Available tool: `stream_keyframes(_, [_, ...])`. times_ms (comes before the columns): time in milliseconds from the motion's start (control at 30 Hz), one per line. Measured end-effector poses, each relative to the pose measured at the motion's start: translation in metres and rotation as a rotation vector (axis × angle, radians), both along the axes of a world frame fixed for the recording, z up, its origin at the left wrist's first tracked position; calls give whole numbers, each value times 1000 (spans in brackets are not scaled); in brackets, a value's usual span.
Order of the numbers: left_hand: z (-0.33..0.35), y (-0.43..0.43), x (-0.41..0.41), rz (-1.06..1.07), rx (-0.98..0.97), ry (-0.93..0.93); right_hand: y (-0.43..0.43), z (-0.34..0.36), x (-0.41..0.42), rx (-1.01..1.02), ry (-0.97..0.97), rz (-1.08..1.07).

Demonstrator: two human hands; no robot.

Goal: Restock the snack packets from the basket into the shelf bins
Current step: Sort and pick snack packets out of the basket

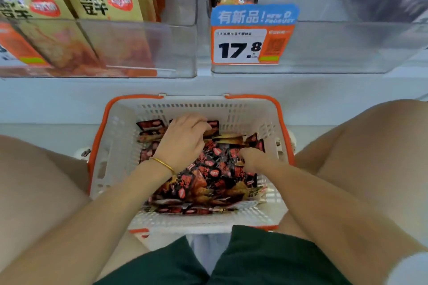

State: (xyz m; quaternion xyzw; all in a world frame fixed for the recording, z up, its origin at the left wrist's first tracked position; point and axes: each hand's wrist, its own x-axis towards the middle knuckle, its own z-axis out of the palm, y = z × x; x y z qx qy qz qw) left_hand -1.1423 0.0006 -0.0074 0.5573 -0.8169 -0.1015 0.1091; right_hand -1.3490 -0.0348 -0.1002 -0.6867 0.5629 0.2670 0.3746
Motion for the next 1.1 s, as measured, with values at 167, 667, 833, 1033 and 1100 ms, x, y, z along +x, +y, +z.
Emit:
stream_keyframes(167, [-13, -1, 9, 1, 84, 21, 12, -39, 9, 35, 9, 81])
stream_keyframes(667, [10, -5, -18, 116, 572, 348, -32, 133, 16, -316, -342, 82])
stream_keyframes(833, [52, -8, -22, 116, 366, 428, -15, 193, -1, -381, -699, -177])
stream_keyframes(1033, [128, -8, -30, 98, 283, 810, 10, 247, -30, -424, -922, -377])
stream_keyframes(1100, [152, -9, -36, 70, 245, 873, 16, 257, -30, -366, -979, -382])
